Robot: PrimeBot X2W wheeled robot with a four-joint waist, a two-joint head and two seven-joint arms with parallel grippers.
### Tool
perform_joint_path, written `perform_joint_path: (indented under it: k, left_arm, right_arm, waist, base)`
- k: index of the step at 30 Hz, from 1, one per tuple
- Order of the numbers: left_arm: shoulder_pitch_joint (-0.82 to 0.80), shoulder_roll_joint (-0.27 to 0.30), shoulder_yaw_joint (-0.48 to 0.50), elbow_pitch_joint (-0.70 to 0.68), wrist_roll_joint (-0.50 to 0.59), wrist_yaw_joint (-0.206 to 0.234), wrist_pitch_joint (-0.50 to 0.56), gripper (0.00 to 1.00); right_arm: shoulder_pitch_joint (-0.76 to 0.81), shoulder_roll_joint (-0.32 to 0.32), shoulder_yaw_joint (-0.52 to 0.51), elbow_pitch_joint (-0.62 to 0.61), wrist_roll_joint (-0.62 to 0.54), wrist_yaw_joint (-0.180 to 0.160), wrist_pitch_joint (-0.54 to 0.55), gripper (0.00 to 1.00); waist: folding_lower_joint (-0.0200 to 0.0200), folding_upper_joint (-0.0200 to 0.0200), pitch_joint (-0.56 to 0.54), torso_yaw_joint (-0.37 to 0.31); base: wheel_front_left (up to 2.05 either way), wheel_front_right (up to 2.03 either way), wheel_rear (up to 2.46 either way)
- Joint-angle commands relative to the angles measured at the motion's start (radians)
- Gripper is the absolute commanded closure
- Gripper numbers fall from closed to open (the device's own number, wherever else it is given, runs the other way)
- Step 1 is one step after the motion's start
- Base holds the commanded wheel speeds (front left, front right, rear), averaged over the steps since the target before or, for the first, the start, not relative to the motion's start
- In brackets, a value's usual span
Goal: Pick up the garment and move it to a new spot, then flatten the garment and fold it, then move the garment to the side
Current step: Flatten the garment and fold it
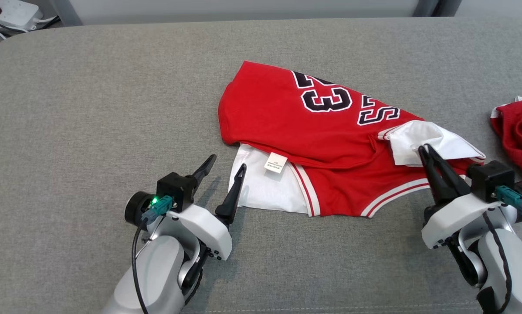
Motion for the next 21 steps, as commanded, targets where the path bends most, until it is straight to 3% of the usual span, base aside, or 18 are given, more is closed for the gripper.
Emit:
perform_joint_path:
  k: [1, 3, 4, 5, 6, 13, 21]
  left_arm:
    - [-0.057, 0.010, 0.021, -0.007, 0.017, -0.010, -0.009, 0.00]
    - [-0.088, 0.010, 0.019, 0.021, 0.038, -0.013, -0.009, 0.00]
    - [-0.107, 0.012, 0.020, 0.040, 0.051, -0.013, -0.009, 0.00]
    - [-0.128, 0.018, 0.019, 0.060, 0.067, -0.014, -0.009, 0.00]
    - [-0.152, 0.027, 0.010, 0.077, 0.093, -0.014, -0.009, 0.00]
    - [-0.275, 0.077, -0.027, 0.264, 0.199, 0.017, -0.009, 0.00]
    - [-0.328, 0.103, -0.028, 0.302, 0.234, 0.052, -0.009, 0.00]
  right_arm:
    - [-0.018, -0.009, 0.030, -0.004, 0.006, 0.003, -0.013, 0.76]
    - [-0.035, -0.002, 0.055, 0.016, 0.021, 0.003, -0.025, 0.75]
    - [-0.045, 0.000, 0.067, 0.025, 0.025, 0.003, -0.030, 0.60]
    - [-0.055, 0.004, 0.080, 0.033, 0.029, 0.003, -0.034, 0.07]
    - [-0.066, 0.008, 0.092, 0.035, 0.034, 0.003, -0.039, 0.00]
    - [-0.118, 0.040, 0.158, 0.044, 0.034, 0.003, -0.055, 0.00]
    - [-0.136, 0.058, 0.167, 0.038, 0.037, 0.003, -0.058, 0.00]
  waist:
    - [0.0000, 0.0000, 0.008, -0.009]
    - [0.0000, 0.0000, 0.016, -0.020]
    - [0.0000, 0.0000, 0.020, -0.026]
    - [0.0000, 0.0000, 0.024, -0.034]
    - [0.0000, 0.0000, 0.030, -0.041]
    - [0.0000, 0.0000, 0.073, -0.106]
    - [0.0000, 0.0000, 0.113, -0.149]
  base:
    - [0.00, 0.00, 0.00]
    - [0.00, 0.00, 0.00]
    - [0.00, 0.00, 0.00]
    - [0.00, 0.00, 0.00]
    - [0.00, 0.00, 0.00]
    - [0.00, 0.00, 0.00]
    - [0.00, 0.00, 0.00]
